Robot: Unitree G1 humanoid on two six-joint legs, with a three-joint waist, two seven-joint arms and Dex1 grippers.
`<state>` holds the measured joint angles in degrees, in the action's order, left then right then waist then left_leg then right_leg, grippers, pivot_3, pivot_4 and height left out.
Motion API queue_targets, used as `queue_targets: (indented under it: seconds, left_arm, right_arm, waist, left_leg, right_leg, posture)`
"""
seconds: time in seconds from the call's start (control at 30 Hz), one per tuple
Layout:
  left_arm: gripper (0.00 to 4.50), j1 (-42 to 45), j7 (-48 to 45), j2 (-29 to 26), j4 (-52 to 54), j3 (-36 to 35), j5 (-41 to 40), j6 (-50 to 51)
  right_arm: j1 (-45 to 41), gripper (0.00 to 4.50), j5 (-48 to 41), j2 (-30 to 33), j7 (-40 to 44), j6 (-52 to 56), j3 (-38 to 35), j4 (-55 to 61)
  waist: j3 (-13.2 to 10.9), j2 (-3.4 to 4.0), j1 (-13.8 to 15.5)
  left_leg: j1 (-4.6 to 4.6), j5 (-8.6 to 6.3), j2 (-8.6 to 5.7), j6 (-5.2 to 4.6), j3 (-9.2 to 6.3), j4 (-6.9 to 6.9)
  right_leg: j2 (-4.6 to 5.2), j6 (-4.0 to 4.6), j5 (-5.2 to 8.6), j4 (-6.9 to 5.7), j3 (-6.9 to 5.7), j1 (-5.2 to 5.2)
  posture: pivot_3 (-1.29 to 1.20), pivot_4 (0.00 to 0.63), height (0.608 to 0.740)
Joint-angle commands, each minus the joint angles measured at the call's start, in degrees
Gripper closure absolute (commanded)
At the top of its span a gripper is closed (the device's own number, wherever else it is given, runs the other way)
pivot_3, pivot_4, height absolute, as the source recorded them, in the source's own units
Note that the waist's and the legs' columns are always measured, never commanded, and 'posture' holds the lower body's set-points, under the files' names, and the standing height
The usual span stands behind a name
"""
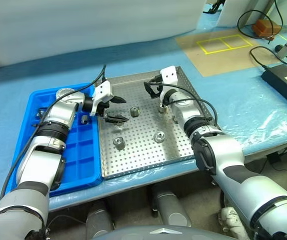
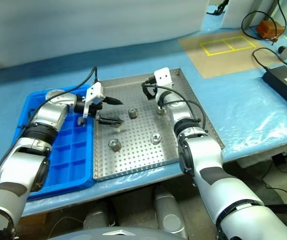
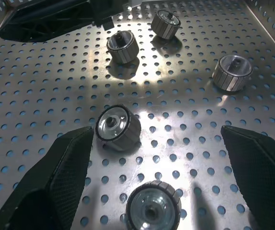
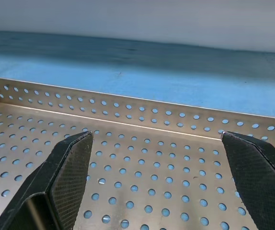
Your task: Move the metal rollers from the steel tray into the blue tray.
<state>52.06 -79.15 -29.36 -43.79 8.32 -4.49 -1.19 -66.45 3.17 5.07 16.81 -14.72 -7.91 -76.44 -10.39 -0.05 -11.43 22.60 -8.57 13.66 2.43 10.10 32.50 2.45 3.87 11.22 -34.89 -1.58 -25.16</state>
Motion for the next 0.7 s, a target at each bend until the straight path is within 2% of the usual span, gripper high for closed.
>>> queue_targets:
  seconds: [0.03, 0.23, 0.37, 0.47, 0.7]
  left_arm:
    - [0.00, 0.64, 0.81, -2.30, 0.99, 0.01, 1.53, -1.74]
    - [0.00, -1.04, -0.05, -3.03, 1.99, 1.68, 3.18, -1.16]
    - [0.00, -2.16, 0.70, -2.29, 2.13, 3.61, 5.12, -1.48]
    - [0.00, -1.59, 5.03, -1.93, -0.34, 5.99, 9.54, -5.55]
    - [0.00, 1.08, 4.78, 0.32, -5.18, 7.45, 11.10, -8.08]
  right_arm:
    - [-0.49, 0.02, -1.88, -0.61, 2.06, -1.47, -1.33, 1.25]
    - [-0.51, 0.02, -4.02, -1.33, 7.31, -0.43, -2.85, 1.12]
    - [-0.55, 0.02, -4.29, -1.43, 7.42, -0.46, -3.10, 1.16]
    - [-0.62, 0.02, -4.51, -1.51, 7.83, -0.02, -3.36, 1.12]
    - [-0.78, 0.02, -4.60, -1.90, 6.97, 0.24, -3.59, 1.11]
  waist:
    - [0.00, 0.00, 0.00]
    - [0.00, 0.00, 0.41]
    - [0.00, 0.00, 0.90]
    - [0.00, 0.01, 1.32]
    - [0.00, 0.01, 1.40]
  left_leg:
    - [0.01, 0.00, 0.00, 0.00, -0.01, 0.01]
    - [0.04, 0.00, 0.00, -0.06, -0.03, 0.05]
    - [0.06, 0.00, 0.01, -0.09, -0.04, 0.09]
    - [-0.04, -0.02, 0.02, -0.06, -0.04, 0.10]
    - [-0.33, -0.13, -0.09, 0.08, -0.04, 0.18]
  right_leg:
    - [0.00, 0.00, 0.00, 0.00, -0.01, 0.00]
    - [0.02, 0.00, 0.00, -0.01, -0.04, 0.03]
    - [0.04, 0.00, 0.00, -0.01, -0.06, 0.04]
    - [0.04, 0.00, 0.00, -0.04, -0.06, 0.11]
    - [0.17, 0.00, 0.00, -0.05, -0.05, 0.49]
  posture:
    - [-0.56, 0.150, 0.740]
    - [-0.53, 0.150, 0.740]
    - [-0.52, 0.150, 0.740]
    - [-0.52, 0.150, 0.740]
    - [-0.53, 0.150, 0.740]
